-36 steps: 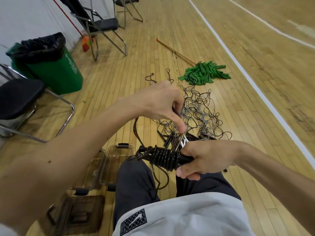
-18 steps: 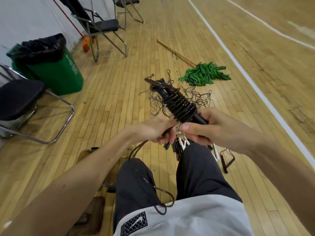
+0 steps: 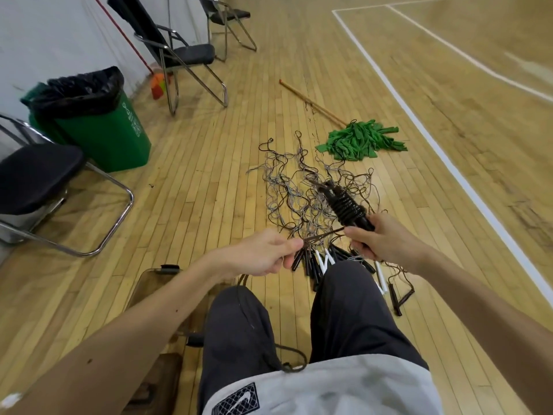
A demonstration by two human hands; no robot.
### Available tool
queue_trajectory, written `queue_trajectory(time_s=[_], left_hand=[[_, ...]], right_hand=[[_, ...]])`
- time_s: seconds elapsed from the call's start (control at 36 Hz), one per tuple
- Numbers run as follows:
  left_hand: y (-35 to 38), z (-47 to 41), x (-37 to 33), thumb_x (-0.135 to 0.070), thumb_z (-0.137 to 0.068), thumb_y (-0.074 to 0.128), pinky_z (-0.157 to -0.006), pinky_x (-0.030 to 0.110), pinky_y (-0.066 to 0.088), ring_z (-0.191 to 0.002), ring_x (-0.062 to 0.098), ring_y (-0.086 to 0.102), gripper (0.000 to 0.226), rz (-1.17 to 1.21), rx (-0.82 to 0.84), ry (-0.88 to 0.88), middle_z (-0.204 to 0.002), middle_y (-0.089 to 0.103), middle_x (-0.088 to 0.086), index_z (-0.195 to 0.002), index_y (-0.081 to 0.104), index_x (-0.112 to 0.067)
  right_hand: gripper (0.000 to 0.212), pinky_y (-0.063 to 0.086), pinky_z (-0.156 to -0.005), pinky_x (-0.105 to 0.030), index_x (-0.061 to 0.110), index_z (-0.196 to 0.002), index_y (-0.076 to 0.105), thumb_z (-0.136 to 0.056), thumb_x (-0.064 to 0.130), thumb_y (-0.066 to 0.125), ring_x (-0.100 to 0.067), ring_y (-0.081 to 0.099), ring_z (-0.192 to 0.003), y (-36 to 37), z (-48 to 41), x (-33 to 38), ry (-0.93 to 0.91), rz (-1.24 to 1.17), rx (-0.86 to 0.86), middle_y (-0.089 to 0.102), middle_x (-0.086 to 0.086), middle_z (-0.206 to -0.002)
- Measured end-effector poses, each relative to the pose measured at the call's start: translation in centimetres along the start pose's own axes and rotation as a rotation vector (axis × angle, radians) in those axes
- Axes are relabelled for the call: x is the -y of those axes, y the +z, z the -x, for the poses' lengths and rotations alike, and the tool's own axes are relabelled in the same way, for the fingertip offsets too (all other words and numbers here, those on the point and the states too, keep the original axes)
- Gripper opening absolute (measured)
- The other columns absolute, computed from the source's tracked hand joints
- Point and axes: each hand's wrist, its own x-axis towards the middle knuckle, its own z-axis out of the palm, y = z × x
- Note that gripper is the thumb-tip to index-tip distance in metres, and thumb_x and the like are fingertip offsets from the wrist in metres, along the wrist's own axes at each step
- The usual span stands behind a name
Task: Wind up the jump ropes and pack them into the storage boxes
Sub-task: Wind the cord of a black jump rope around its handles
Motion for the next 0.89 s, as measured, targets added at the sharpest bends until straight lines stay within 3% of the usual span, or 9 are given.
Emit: queue_trajectory(time_s=[0.11, 0.28, 0.44, 0.56, 0.64, 0.75, 0.89], left_hand=[[0.1, 0.2, 0.2, -0.045, -0.104, 0.043, -0.046, 0.014, 0.032, -0.039, 0.004, 0.034, 0.049, -0.095, -0.031, -0.002, -0.049, 0.039, -0.006, -0.080, 0.062, -0.008], [-0.5, 0.9, -1.1, -0.044, -0.099, 0.056, -0.050, 0.025, 0.033, -0.051, 0.015, 0.040, 0.032, -0.401, -0.076, 0.066, -0.061, 0.047, 0.002, -0.077, 0.065, -0.023], [0.1, 1.8, -2.6, -0.046, -0.103, 0.046, -0.064, 0.031, 0.050, -0.070, 0.015, 0.058, 0.037, -1.031, -0.388, 0.156, -0.073, 0.054, -0.004, -0.102, 0.065, -0.015], [0.0, 2.3, -3.7, -0.050, -0.104, 0.038, -0.063, 0.028, 0.047, -0.073, 0.019, 0.061, 0.044, -1.220, -0.405, 0.256, -0.074, 0.054, -0.003, -0.101, 0.062, -0.014], [-0.9, 2.4, -4.4, -0.053, -0.103, 0.033, -0.065, 0.025, 0.048, -0.069, 0.014, 0.057, 0.046, -1.258, -0.402, 0.360, -0.071, 0.049, -0.007, -0.097, 0.060, -0.015], [-3.0, 2.1, -5.1, -0.052, -0.102, 0.033, -0.052, 0.014, 0.030, -0.060, 0.003, 0.048, 0.045, -1.163, -0.409, 0.400, -0.069, 0.049, -0.012, -0.099, 0.063, -0.017], [-5.5, 2.2, -6.3, -0.054, -0.098, 0.037, -0.049, 0.016, 0.027, -0.053, 0.000, 0.043, 0.047, -1.152, -0.482, 0.525, -0.062, 0.047, -0.014, -0.092, 0.067, -0.018]], right_hand=[[0.035, 0.037, -0.044, -0.018, 0.006, -0.071, 0.054, -0.102, 0.021, 0.059, -0.010, 0.044, -0.040, 0.4, -0.4, -1.4, 0.022, 0.111, 0.035, 0.052, 0.002, -0.048], [0.034, 0.038, -0.046, -0.020, 0.006, -0.072, 0.053, -0.102, 0.021, 0.060, -0.009, 0.045, -0.041, 0.1, -1.2, -2.4, 0.080, 0.088, 0.011, 0.052, 0.003, -0.048], [0.035, 0.041, -0.051, -0.027, 0.007, -0.074, 0.056, -0.102, 0.027, 0.059, -0.015, 0.048, -0.045, 0.3, -1.7, -3.1, 0.113, 0.150, -0.029, 0.055, -0.004, -0.053], [0.034, 0.041, -0.048, -0.024, 0.007, -0.074, 0.055, -0.102, 0.025, 0.059, -0.013, 0.048, -0.044, 0.4, -1.7, -3.3, 0.159, 0.158, -0.022, 0.054, -0.001, -0.050], [0.035, 0.039, -0.044, -0.021, 0.007, -0.071, 0.053, -0.102, 0.022, 0.059, -0.009, 0.046, -0.038, 0.8, -1.5, -3.4, 0.204, 0.160, 0.058, 0.052, 0.007, -0.043], [0.034, 0.040, -0.044, -0.021, 0.007, -0.074, 0.054, -0.102, 0.025, 0.060, -0.010, 0.046, -0.042, 1.0, -1.2, -2.8, 0.193, 0.173, 0.126, 0.053, 0.007, -0.045], [0.033, 0.040, -0.047, -0.022, 0.010, -0.074, 0.051, -0.103, 0.025, 0.057, -0.008, 0.046, -0.040, 1.5, -0.3, -0.8, 0.139, 0.251, 0.246, 0.052, 0.009, -0.043]])
